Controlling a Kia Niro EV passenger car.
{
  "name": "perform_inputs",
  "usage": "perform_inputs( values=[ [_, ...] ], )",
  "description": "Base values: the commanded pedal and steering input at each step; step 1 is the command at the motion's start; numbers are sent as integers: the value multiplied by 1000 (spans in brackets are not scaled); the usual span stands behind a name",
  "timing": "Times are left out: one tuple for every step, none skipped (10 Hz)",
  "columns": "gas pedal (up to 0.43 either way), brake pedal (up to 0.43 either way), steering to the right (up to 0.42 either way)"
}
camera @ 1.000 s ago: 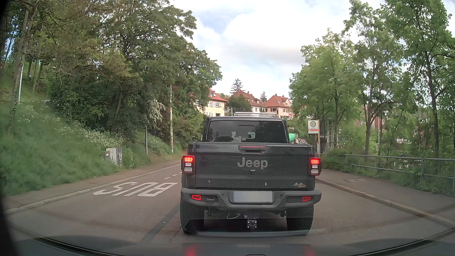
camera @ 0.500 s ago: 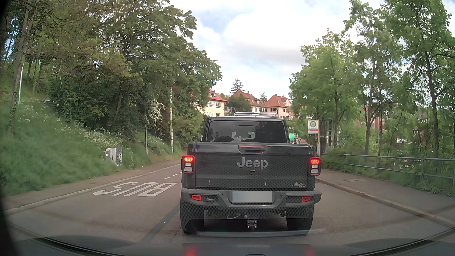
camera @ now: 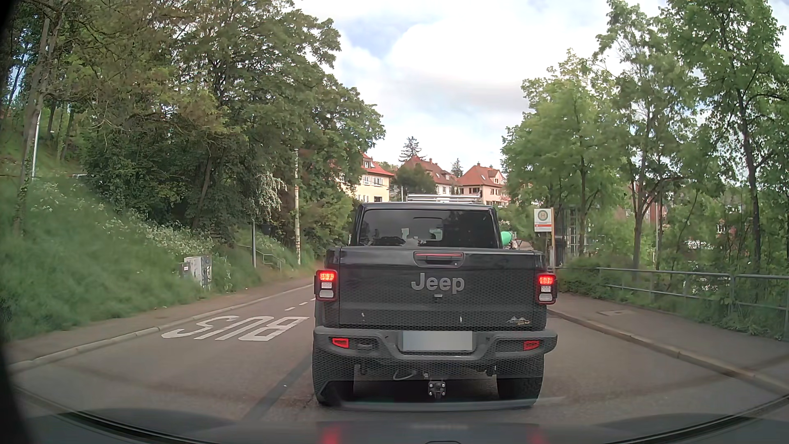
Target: Follow the waypoints while adhering to traffic rules and regulations
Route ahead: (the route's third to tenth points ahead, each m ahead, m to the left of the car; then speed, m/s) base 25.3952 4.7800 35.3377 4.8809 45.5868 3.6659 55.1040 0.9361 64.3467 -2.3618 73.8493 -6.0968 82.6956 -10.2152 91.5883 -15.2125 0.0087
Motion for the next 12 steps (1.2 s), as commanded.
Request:
perform_inputs(
  values=[
    [0,0,0],
    [0,0,0],
    [0,0,0],
    [0,0,0],
    [0,0,0],
    [0,0,0],
    [0,0,0],
    [0,0,0],
    [0,0,0],
    [0,0,0],
    [0,0,0],
    [0,0,0]
  ],
)
